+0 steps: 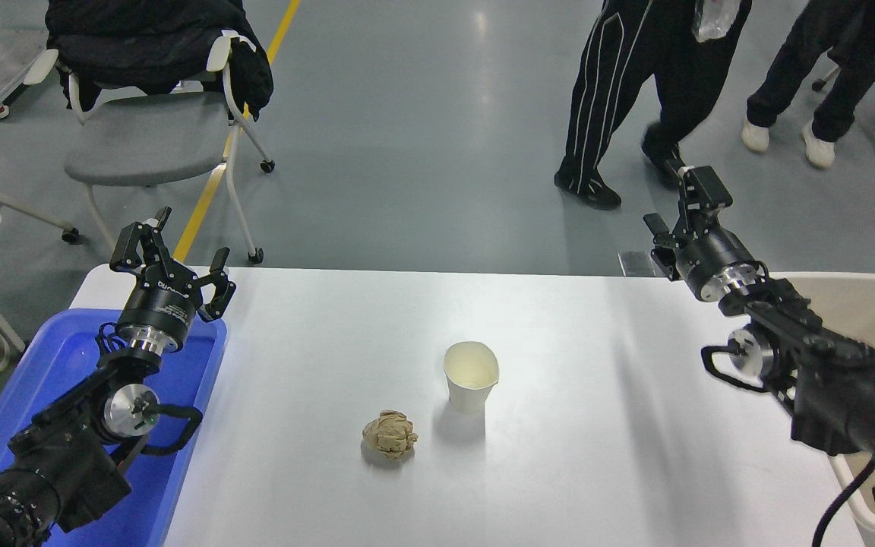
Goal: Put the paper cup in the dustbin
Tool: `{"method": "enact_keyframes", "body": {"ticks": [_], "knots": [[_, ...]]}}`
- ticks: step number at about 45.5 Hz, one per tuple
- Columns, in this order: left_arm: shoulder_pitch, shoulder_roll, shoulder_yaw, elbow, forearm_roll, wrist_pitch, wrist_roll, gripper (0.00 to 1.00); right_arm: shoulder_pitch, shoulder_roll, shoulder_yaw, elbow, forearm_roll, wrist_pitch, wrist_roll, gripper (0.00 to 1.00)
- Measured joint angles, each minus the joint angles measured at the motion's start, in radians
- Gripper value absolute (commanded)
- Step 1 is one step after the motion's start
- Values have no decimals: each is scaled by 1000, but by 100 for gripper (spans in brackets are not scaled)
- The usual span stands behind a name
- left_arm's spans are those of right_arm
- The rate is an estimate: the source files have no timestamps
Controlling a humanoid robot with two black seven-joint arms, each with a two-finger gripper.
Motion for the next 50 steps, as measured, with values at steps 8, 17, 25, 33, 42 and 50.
{"method": "enact_keyframes", "body": {"ticks": [8,17,25,33,42,50], "knots": [[0,0,0,0,0,0,0,100,164,-5,-321,27,0,86,-90,99],[0,0,0,0,0,0,0,100,315,4,-554,103,-8,184,-214,99],[0,0,0,0,0,0,0,100,420,43,-701,198,-13,224,-262,99],[0,0,0,0,0,0,0,100,489,109,-771,254,-41,268,-283,99],[0,0,0,0,0,0,0,100,521,201,-803,276,-64,309,-294,99],[0,0,0,0,0,0,0,100,502,248,-814,274,-76,322,-298,99]]}}
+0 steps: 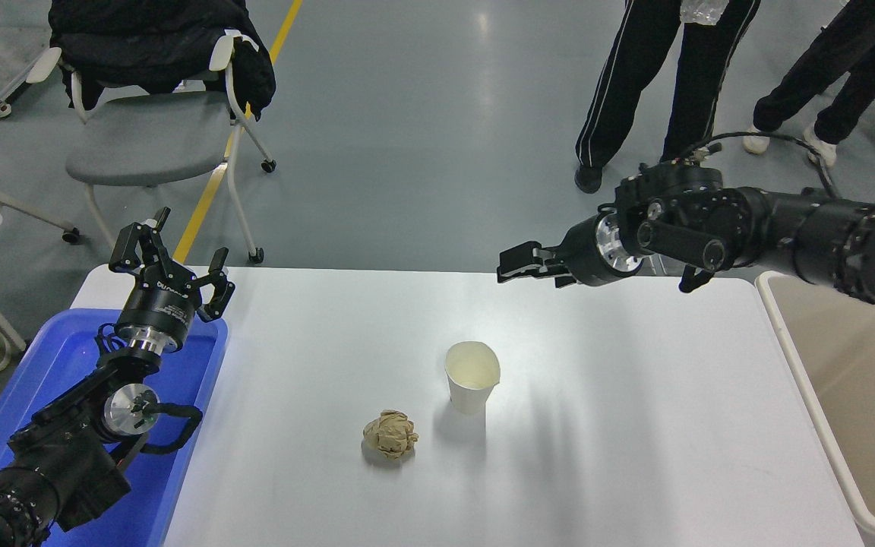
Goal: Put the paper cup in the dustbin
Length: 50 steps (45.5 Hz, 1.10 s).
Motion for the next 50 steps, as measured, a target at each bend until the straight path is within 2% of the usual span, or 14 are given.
{"method": "enact_keyframes", "body": {"ticks": [10,27,43,50], "knots": [[0,0,0,0,0,0,0,100,-58,24,-2,-28,-18,-7,-2,99],[0,0,0,0,0,0,0,100,-166,35,-1,-53,-26,-82,-3,99],[0,0,0,0,0,0,0,100,-217,37,6,-60,-28,-111,-3,99],[0,0,0,0,0,0,0,100,-245,37,10,-76,-28,-123,-2,95]]}}
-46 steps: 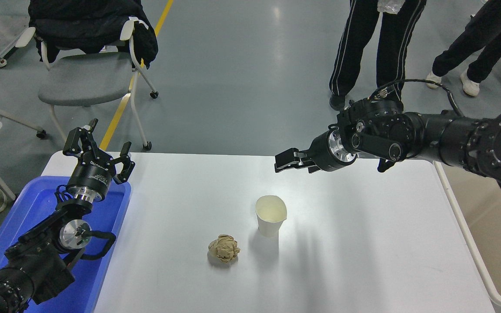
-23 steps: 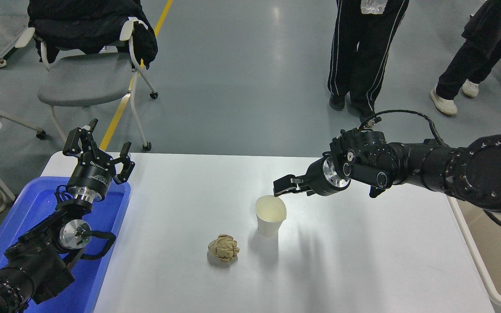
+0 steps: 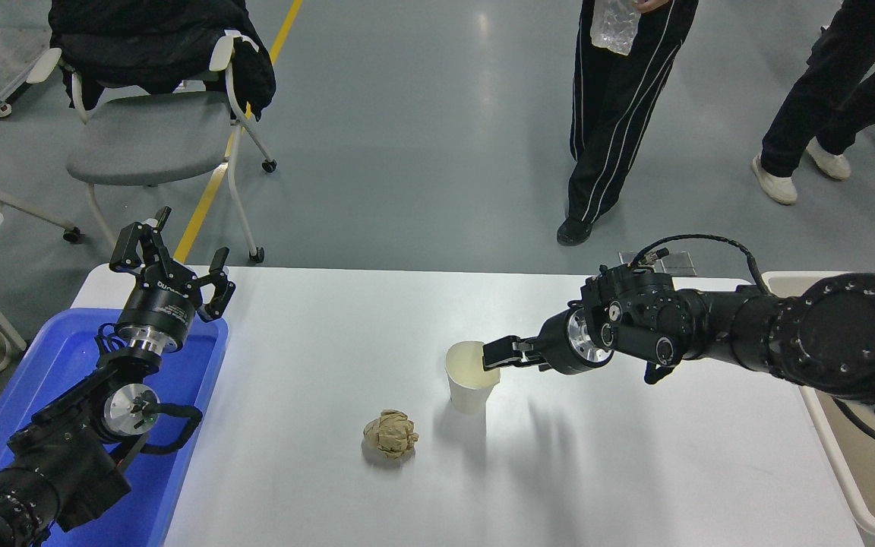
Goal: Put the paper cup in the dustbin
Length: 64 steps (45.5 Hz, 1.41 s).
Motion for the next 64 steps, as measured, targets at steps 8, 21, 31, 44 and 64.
{"method": "enact_keyframes", "body": {"ticks": [8,21,31,44,64], "knots": [[0,0,0,0,0,0,0,100,-30,0,2,-22,-11,-12,3,77],[0,0,0,0,0,0,0,100,-48,0,4,-36,-43,-40,10,20],[0,0,0,0,0,0,0,100,-53,0,4,-39,-63,-43,12,0],[0,0,0,0,0,0,0,100,-54,0,8,-40,-74,-48,16,0],[0,0,0,0,0,0,0,100,17,0,71,-27,-75,-43,50,0]]}}
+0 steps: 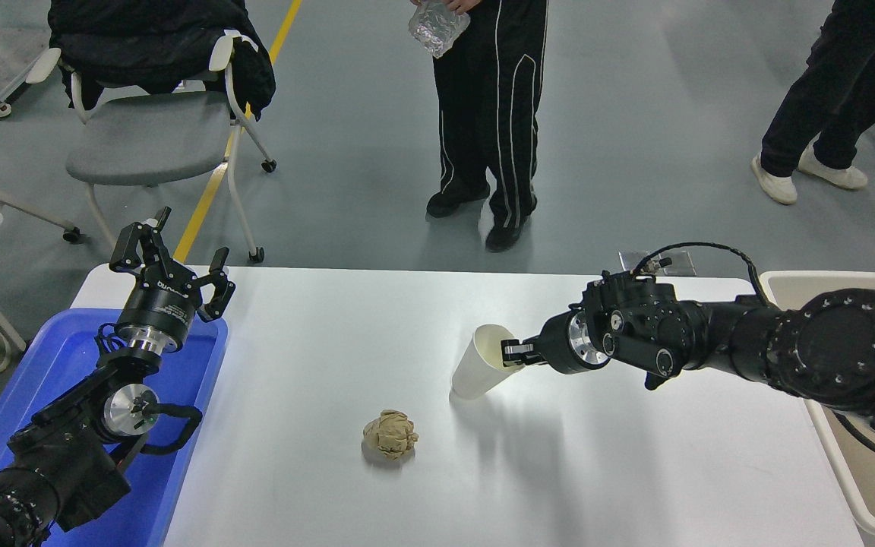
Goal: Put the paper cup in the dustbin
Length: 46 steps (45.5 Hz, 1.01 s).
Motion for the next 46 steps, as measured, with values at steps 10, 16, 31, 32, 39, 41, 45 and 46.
{"method": "enact_keyframes", "body": {"ticks": [10,16,31,32,39,41,45,46], "knots": [[0,0,0,0,0,0,0,100,40,0,67,4,6,22,20,0],[0,0,0,0,0,0,0,100,51,-19,145,4,10,49,24,0],[0,0,0,0,0,0,0,100,59,-139,359,-3,31,99,26,0],[0,0,0,0,0,0,0,100,59,-150,372,-5,33,100,26,0],[0,0,0,0,0,0,0,100,53,-244,463,-18,72,109,22,0],[0,0,0,0,0,0,1,100,51,-266,478,-24,86,110,22,0],[0,0,0,0,0,0,1,100,44,-318,503,-48,127,112,20,0],[0,0,0,0,0,0,1,100,41,-333,509,-56,142,113,20,0]]}}
